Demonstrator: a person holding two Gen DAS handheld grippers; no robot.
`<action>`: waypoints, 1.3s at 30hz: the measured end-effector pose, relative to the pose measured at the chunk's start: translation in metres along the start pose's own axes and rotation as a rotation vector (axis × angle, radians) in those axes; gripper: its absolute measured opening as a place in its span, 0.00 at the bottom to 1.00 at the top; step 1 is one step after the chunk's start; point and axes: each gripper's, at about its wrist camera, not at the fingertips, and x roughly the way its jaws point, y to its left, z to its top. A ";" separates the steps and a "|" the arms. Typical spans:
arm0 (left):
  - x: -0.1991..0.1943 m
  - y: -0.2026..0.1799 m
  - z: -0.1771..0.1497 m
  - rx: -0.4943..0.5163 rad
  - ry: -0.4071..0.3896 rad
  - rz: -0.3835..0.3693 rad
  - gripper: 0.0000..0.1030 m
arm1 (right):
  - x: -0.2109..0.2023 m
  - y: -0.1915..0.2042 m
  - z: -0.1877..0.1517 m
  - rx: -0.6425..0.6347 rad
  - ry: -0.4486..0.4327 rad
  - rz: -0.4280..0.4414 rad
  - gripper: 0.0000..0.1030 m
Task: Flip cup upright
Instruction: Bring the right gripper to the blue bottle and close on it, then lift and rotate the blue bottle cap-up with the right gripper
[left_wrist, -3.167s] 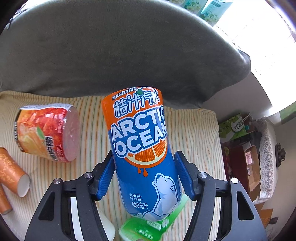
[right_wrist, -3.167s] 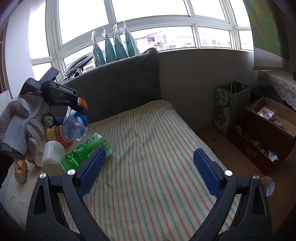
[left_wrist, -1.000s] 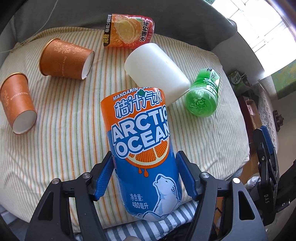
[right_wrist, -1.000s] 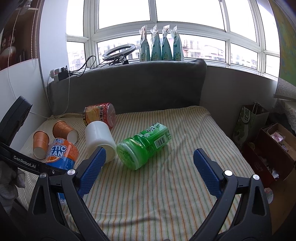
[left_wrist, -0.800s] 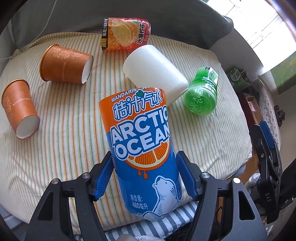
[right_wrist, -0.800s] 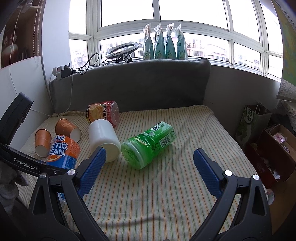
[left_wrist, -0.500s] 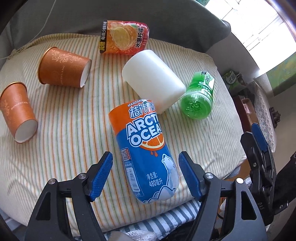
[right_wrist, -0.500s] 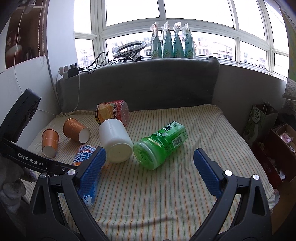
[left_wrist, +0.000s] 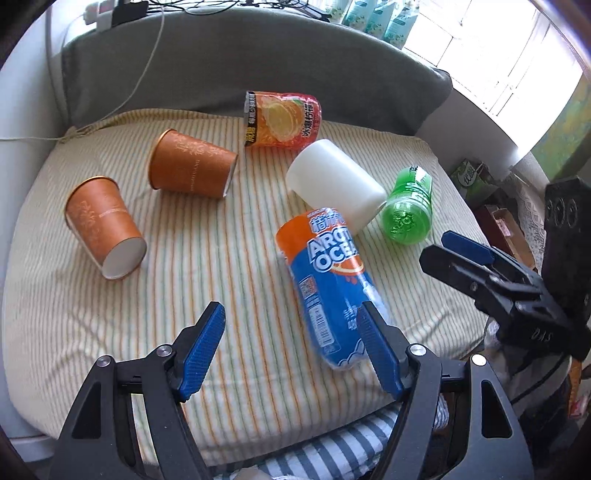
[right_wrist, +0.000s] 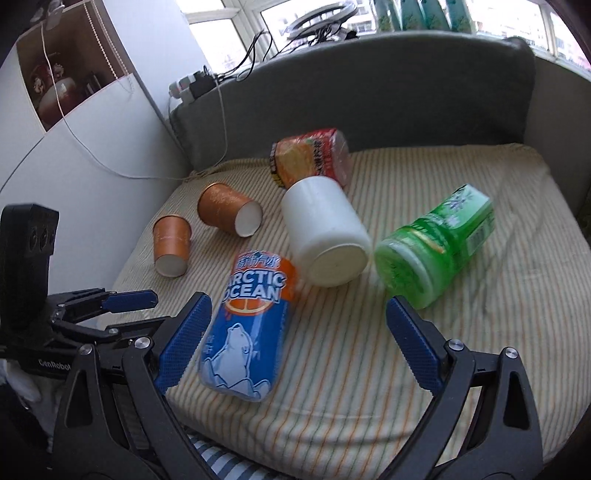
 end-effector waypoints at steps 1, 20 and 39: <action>-0.002 0.004 -0.003 -0.010 -0.002 0.005 0.72 | 0.007 0.000 0.003 0.015 0.037 0.034 0.94; -0.021 0.030 -0.039 -0.053 -0.065 0.090 0.72 | 0.106 0.023 0.035 -0.017 0.430 0.074 0.90; -0.024 0.046 -0.043 -0.107 -0.072 0.076 0.72 | 0.117 0.038 0.037 -0.082 0.475 0.058 0.64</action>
